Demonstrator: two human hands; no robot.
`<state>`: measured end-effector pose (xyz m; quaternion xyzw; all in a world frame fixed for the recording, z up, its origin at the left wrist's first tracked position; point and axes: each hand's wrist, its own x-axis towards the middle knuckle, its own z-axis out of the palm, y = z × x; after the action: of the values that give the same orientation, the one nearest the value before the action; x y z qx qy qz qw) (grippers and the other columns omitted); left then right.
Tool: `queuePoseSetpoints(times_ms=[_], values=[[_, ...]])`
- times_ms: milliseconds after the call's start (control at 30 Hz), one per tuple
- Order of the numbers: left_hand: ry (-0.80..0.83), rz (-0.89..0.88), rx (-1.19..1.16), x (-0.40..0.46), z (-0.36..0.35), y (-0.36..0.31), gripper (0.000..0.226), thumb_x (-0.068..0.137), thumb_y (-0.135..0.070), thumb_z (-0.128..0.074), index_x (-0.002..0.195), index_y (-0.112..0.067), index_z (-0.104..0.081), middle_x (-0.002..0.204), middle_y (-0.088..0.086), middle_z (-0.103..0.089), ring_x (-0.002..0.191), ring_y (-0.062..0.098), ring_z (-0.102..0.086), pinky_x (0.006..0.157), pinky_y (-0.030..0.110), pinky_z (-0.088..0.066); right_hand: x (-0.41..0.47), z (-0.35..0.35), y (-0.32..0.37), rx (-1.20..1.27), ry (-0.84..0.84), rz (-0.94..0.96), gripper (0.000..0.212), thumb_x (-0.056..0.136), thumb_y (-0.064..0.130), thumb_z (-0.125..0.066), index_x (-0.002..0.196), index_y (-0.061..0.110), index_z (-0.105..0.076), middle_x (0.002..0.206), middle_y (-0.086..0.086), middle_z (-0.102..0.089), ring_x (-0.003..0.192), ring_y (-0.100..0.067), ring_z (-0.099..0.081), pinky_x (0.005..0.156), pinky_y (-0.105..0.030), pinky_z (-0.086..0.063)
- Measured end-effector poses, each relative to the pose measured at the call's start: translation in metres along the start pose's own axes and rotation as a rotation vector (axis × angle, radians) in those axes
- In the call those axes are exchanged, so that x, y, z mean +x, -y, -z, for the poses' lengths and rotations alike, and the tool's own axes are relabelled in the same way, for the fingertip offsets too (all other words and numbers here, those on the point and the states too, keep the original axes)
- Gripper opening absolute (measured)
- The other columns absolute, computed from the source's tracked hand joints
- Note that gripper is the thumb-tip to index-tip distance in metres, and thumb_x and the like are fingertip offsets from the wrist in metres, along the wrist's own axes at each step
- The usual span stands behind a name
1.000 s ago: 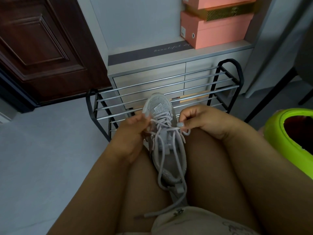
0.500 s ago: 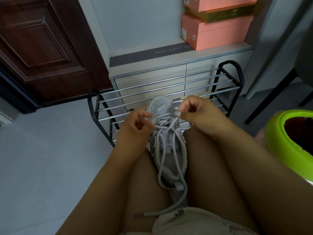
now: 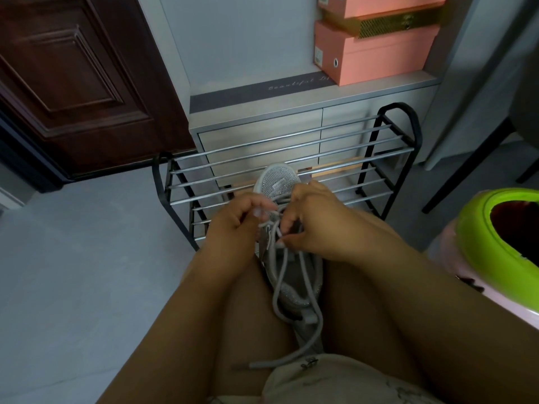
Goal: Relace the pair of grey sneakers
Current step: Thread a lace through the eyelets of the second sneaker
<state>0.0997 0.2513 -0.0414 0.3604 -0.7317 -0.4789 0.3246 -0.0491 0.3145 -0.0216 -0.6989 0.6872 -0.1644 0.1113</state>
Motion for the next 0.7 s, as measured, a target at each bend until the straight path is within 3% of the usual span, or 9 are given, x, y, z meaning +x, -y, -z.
queuePoseSetpoints(times_ms=[67,133,200,267,433,500,567,700], values=[[0.063,-0.001,-0.006,0.000,0.002,-0.002,0.034,0.089,0.009,-0.045,0.086,-0.015,-0.070,0.087,0.004,-0.065,0.068,-0.003,-0.059,0.063,0.013,-0.048,-0.001,0.002,-0.001,0.072,-0.002,0.019,0.009,0.074,0.030,-0.074,0.081,0.025,-0.072,0.084,0.009,-0.040,0.093,-0.012,-0.040,0.081,-0.024,-0.030],[0.120,-0.037,0.038,-0.001,0.005,-0.002,0.022,0.085,0.004,-0.058,0.091,-0.012,-0.073,0.090,0.005,-0.063,0.076,0.003,-0.059,0.071,0.018,-0.048,-0.002,0.006,-0.005,0.177,0.001,0.016,0.006,0.072,0.019,-0.075,0.078,0.019,-0.074,0.083,0.004,-0.045,0.086,-0.011,-0.045,0.076,-0.023,-0.035],[0.184,-0.089,0.156,-0.003,0.008,-0.001,0.019,0.080,-0.010,-0.072,0.097,-0.018,-0.073,0.094,0.001,-0.059,0.081,0.000,-0.055,0.073,0.013,-0.045,-0.004,0.012,-0.010,0.263,0.029,0.006,0.007,0.070,0.012,-0.076,0.075,0.015,-0.074,0.082,0.003,-0.048,0.079,-0.010,-0.048,0.070,-0.020,-0.038],[0.199,-0.101,0.255,-0.003,0.009,0.001,0.030,0.073,-0.016,-0.078,0.101,-0.022,-0.070,0.099,-0.001,-0.055,0.082,0.000,-0.053,0.071,0.009,-0.043,-0.006,0.017,-0.013,0.298,0.075,0.016,0.008,0.070,0.009,-0.076,0.073,0.016,-0.073,0.081,0.003,-0.049,0.077,-0.010,-0.049,0.066,-0.014,-0.036],[0.157,-0.114,0.242,-0.001,0.007,0.000,0.042,0.071,0.003,-0.068,0.104,-0.023,-0.068,0.102,0.001,-0.054,0.073,0.005,-0.054,0.068,0.013,-0.048,-0.013,0.031,-0.015,0.432,0.272,0.111,0.026,0.070,0.004,-0.077,0.070,0.028,-0.066,0.083,0.005,-0.052,0.077,-0.005,-0.052,0.070,-0.020,-0.042],[0.115,-0.072,0.187,-0.001,0.008,-0.001,0.044,0.071,0.002,-0.066,0.103,-0.029,-0.066,0.103,0.000,-0.056,0.071,0.007,-0.055,0.064,0.016,-0.050,-0.019,0.042,-0.014,0.555,0.425,0.213,0.023,0.069,0.006,-0.078,0.074,0.025,-0.067,0.077,0.008,-0.051,0.072,-0.001,-0.049,0.067,-0.014,-0.038],[0.098,-0.034,0.154,-0.001,0.008,0.000,0.044,0.071,-0.003,-0.067,0.101,-0.034,-0.065,0.102,0.000,-0.058,0.072,0.010,-0.057,0.061,0.015,-0.051,-0.024,0.049,-0.015,0.579,0.513,0.250,0.016,0.070,0.012,-0.076,0.076,0.025,-0.068,0.075,0.010,-0.053,0.072,-0.005,-0.050,0.068,-0.017,-0.040],[0.061,-0.004,0.131,-0.001,0.006,0.002,0.040,0.069,-0.006,-0.069,0.099,-0.033,-0.067,0.096,0.001,-0.062,0.068,0.010,-0.055,0.059,0.015,-0.049,-0.023,0.044,-0.016,0.344,0.416,0.112,0.008,0.076,0.031,-0.075,0.078,0.033,-0.068,0.080,0.011,-0.060,0.075,-0.005,-0.055,0.071,-0.027,-0.045]])
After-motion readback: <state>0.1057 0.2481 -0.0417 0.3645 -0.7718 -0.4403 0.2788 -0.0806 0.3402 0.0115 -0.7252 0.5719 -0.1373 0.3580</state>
